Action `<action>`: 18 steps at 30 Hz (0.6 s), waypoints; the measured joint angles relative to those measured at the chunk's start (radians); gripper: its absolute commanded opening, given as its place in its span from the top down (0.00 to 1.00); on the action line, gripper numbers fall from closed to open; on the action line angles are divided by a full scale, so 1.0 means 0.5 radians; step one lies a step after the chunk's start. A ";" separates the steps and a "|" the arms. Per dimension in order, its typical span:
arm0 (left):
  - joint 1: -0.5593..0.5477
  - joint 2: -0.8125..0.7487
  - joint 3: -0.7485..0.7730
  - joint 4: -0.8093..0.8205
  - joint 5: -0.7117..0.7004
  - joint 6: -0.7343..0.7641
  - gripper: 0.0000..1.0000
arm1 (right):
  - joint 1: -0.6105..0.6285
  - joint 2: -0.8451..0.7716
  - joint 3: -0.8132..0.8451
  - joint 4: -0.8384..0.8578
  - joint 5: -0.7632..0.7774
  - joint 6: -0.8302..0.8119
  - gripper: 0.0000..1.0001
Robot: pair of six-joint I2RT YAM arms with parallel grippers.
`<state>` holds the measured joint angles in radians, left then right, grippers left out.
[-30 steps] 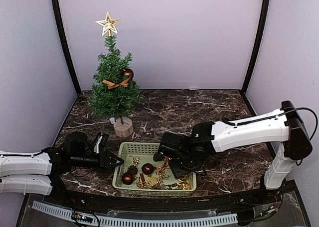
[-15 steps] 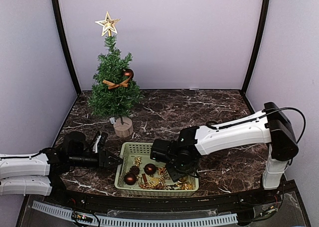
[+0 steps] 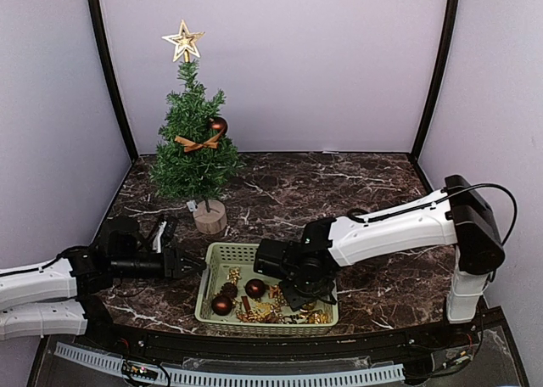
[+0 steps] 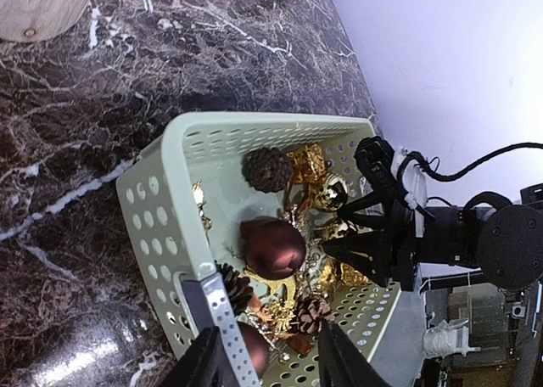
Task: Decorate the small christmas tree
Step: Pick up the ornament bell from the bin.
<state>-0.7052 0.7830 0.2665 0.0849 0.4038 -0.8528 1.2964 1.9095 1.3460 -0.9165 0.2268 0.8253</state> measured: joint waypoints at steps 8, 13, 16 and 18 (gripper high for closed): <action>0.000 -0.137 0.330 -0.310 -0.136 0.135 0.58 | 0.000 -0.042 -0.032 0.050 0.007 -0.001 0.57; 0.000 -0.162 0.598 -0.488 -0.188 0.294 0.58 | -0.001 -0.195 -0.060 0.082 0.013 -0.002 0.57; 0.000 -0.153 0.765 -0.550 -0.182 0.426 0.59 | -0.012 -0.362 -0.089 0.141 0.010 -0.002 0.57; 0.000 -0.143 0.829 -0.549 -0.153 0.501 0.59 | -0.024 -0.468 -0.112 0.192 -0.002 -0.003 0.57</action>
<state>-0.7052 0.7113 0.6811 -0.1898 0.3271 -0.6022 1.2846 1.6752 1.2900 -0.8204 0.2256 0.8238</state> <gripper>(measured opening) 0.416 0.467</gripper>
